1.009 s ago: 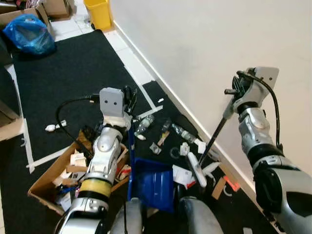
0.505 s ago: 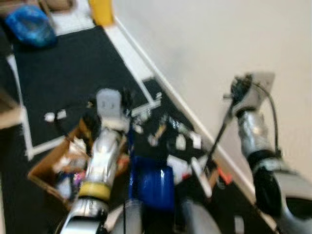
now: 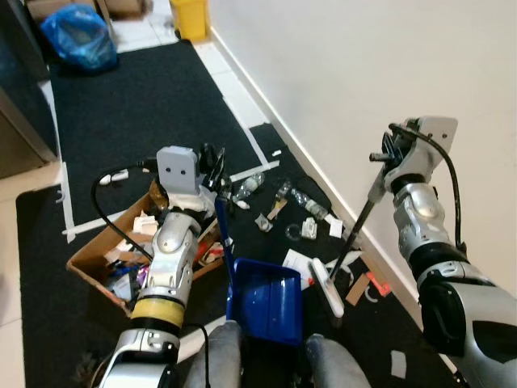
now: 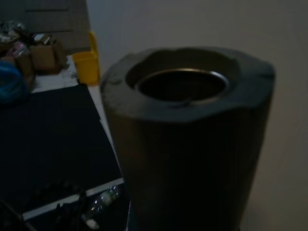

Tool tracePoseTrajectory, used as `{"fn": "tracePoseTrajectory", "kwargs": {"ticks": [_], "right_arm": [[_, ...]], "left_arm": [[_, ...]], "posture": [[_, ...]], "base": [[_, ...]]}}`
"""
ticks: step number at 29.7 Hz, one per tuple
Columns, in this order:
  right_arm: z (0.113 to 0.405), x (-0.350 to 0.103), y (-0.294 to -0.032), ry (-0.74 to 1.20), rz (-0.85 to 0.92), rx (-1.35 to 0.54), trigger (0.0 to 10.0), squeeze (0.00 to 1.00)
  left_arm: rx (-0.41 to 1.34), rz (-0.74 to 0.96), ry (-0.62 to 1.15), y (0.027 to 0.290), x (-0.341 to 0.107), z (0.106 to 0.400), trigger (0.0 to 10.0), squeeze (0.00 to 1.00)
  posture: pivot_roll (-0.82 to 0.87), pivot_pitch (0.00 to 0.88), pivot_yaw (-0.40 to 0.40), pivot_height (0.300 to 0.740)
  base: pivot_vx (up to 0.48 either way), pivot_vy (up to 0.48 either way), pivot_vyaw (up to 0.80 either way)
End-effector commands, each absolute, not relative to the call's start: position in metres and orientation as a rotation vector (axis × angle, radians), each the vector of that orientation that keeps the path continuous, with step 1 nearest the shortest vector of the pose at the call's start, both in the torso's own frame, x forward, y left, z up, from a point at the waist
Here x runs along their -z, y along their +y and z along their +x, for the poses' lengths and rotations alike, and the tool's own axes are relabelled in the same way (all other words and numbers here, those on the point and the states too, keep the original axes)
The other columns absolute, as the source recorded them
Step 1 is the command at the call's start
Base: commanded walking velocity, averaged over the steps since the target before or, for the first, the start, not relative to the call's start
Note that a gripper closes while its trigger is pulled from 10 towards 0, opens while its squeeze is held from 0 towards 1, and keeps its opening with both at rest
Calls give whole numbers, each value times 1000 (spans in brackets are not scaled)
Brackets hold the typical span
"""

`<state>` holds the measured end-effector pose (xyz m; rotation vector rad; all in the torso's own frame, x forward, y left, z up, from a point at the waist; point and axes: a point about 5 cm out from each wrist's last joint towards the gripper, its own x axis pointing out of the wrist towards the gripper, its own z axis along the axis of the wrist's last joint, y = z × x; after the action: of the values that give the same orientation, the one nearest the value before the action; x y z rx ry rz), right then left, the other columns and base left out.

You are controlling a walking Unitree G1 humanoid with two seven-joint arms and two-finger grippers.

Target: Sweep floor

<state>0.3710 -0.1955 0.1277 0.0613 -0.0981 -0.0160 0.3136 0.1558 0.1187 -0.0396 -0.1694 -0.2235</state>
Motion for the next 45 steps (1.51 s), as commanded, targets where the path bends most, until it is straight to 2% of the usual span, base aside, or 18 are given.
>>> {"fn": "tracePoseTrajectory", "kwargs": {"ticks": [1,19,24,29,34,41,45], "right_arm": [[371,-130,-197,-109,55,16,10000,0],[367,-124,-188,-116,30,-13,10000,0],[366,-127,-198,-152,42,61,10000,0],[365,-137,-205,-216,3,66,10000,0],[366,-141,-212,-218,-30,109,10000,0],[367,-144,-214,-221,-70,173,10000,0],[366,-146,-217,-240,-82,228,10000,0]], "left_arm": [[226,-43,-182,154,-120,313,10000,0],[225,26,-183,164,-125,315,10000,0],[191,158,-217,185,-132,319,10000,0],[220,180,-318,193,-151,327,10000,0],[230,140,-380,186,-163,337,10000,0],[208,69,-403,178,-165,345,10000,0],[216,89,-375,174,-153,344,10000,0]], "posture": [[188,91,-70,740],[191,140,-72,740],[202,187,-79,740],[200,223,-78,740],[177,262,-73,740],[164,263,-67,740],[155,253,-63,740]], "base": [[0,0,0],[0,0,0],[0,0,0],[0,0,0],[0,0,0],[0,0,0],[0,0,0]]}}
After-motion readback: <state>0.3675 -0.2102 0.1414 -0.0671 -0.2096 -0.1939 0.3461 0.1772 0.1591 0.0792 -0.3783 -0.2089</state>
